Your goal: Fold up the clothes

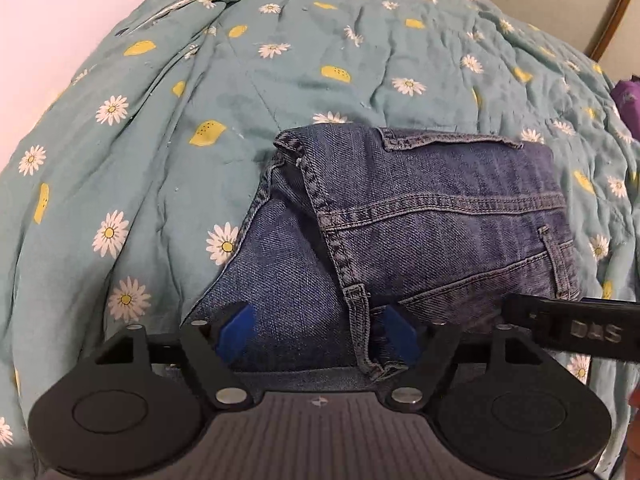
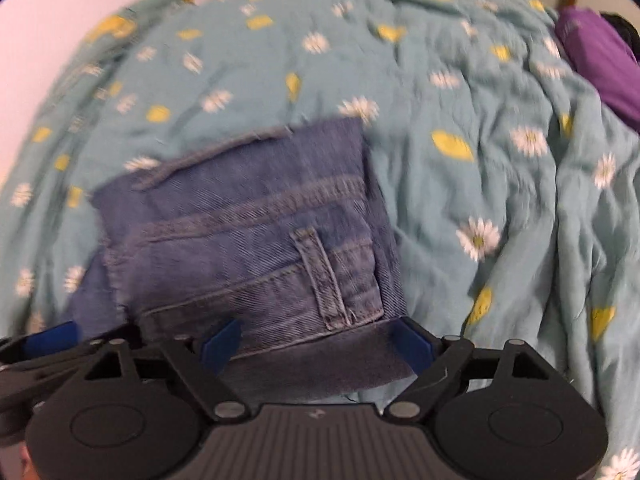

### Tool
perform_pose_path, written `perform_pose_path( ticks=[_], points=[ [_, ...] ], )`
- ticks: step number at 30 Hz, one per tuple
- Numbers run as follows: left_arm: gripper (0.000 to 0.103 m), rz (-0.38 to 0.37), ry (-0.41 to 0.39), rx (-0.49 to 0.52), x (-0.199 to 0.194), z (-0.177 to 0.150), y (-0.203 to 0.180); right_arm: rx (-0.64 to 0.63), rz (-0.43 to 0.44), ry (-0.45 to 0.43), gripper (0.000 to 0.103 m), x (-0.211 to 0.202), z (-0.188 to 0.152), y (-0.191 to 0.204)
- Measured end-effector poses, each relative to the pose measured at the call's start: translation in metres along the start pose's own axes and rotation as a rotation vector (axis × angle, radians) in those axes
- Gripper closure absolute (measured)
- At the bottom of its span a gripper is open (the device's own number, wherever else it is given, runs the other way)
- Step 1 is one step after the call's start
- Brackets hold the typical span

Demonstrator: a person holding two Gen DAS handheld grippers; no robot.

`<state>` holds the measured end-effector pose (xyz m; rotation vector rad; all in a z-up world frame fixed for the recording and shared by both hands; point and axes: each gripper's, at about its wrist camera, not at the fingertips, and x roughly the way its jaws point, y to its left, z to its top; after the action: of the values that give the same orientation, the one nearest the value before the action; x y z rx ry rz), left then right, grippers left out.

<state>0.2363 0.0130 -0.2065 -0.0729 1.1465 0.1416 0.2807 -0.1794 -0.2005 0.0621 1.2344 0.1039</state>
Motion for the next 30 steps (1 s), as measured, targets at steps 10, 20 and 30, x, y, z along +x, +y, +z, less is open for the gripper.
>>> perform_pose_path(
  ticks=[10,20,30],
  points=[
    [0.011,-0.004,0.011,0.030,0.013,0.004,0.002,0.101,0.061,0.105,0.000,0.028,0.006,-0.022],
    [0.008,-0.017,0.001,0.039,0.010,0.004,0.003,0.121,0.181,-0.068,0.029,-0.058,0.012,-0.035],
    [0.005,-0.021,0.015,0.047,0.014,0.005,0.003,-0.013,0.083,0.039,0.103,-0.002,0.021,0.001]
  ],
)
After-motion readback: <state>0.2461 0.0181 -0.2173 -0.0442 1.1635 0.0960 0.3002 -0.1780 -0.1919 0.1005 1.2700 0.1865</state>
